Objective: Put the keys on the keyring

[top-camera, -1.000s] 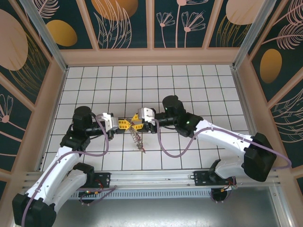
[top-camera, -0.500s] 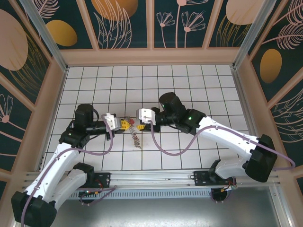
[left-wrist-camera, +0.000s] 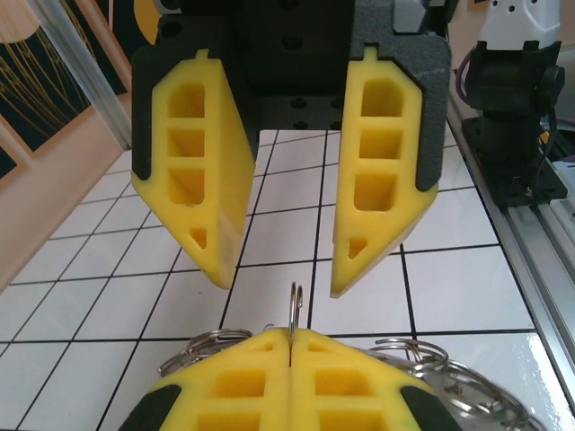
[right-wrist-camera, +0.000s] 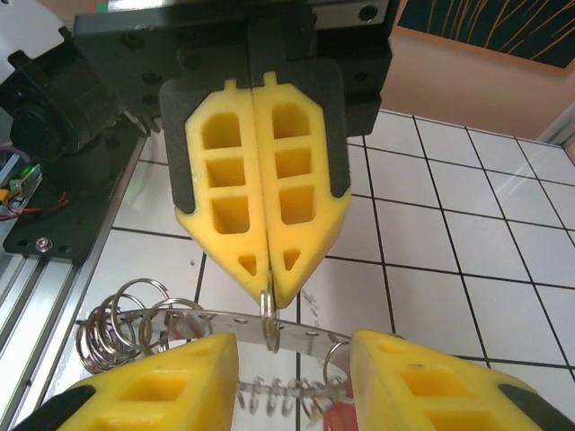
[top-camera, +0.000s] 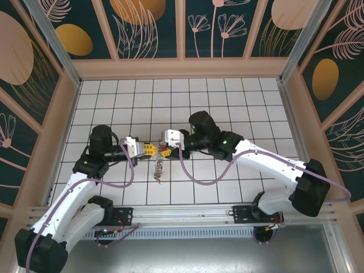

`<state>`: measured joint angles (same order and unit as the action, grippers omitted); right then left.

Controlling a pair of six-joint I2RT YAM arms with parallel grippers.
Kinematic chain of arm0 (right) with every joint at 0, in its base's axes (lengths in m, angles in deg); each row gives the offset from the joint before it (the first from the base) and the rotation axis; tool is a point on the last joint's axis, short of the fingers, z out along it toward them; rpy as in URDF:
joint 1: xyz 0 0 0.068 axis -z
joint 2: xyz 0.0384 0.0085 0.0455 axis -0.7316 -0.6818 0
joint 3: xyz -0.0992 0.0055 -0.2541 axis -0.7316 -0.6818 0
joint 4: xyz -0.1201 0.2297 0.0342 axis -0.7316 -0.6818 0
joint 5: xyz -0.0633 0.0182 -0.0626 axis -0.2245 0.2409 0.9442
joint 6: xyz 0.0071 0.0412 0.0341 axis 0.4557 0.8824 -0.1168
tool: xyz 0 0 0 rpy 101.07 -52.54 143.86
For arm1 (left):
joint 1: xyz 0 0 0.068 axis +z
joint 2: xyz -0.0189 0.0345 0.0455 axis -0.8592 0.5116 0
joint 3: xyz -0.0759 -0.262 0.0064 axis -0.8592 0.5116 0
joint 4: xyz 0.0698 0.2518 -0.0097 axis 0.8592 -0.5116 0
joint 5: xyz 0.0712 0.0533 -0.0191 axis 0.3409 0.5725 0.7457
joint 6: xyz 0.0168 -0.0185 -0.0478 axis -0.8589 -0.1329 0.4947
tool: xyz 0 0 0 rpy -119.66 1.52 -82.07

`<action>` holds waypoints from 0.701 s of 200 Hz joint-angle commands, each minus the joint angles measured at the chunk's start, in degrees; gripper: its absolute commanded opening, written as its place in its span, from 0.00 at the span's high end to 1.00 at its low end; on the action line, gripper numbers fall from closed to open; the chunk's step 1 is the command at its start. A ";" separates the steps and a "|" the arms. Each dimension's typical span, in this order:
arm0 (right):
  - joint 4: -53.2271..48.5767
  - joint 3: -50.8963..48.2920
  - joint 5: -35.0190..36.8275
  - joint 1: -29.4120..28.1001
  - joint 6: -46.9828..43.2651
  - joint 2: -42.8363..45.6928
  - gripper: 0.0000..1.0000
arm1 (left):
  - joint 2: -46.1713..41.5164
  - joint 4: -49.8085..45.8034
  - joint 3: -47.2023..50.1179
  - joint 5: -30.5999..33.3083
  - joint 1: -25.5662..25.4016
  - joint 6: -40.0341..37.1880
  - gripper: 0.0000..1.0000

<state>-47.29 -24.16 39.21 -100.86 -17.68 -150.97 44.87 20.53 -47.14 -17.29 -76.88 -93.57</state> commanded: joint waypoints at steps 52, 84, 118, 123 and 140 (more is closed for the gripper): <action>7.19 -3.58 -1.65 -0.67 3.69 2.13 0.65 | -0.58 14.11 3.16 -6.12 -0.02 6.92 1.00; 9.16 -4.56 -1.50 -0.91 3.76 2.28 0.78 | -0.03 15.96 3.35 -6.30 -0.02 8.72 1.00; 10.75 -5.01 -1.29 -1.00 4.47 1.81 0.78 | -0.38 18.24 4.03 -5.78 -0.02 10.41 1.00; 10.68 -4.91 -1.19 -1.07 4.47 1.68 0.78 | -0.44 18.58 4.10 -5.70 -0.02 10.62 1.00; 11.04 -5.05 -1.18 -1.26 4.61 1.50 0.85 | -0.47 18.71 4.22 -5.69 -0.02 10.91 1.00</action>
<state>-39.14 -28.47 38.97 -101.45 -13.86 -149.62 44.93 34.65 -43.05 -20.76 -76.88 -84.42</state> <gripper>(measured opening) 0.217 0.066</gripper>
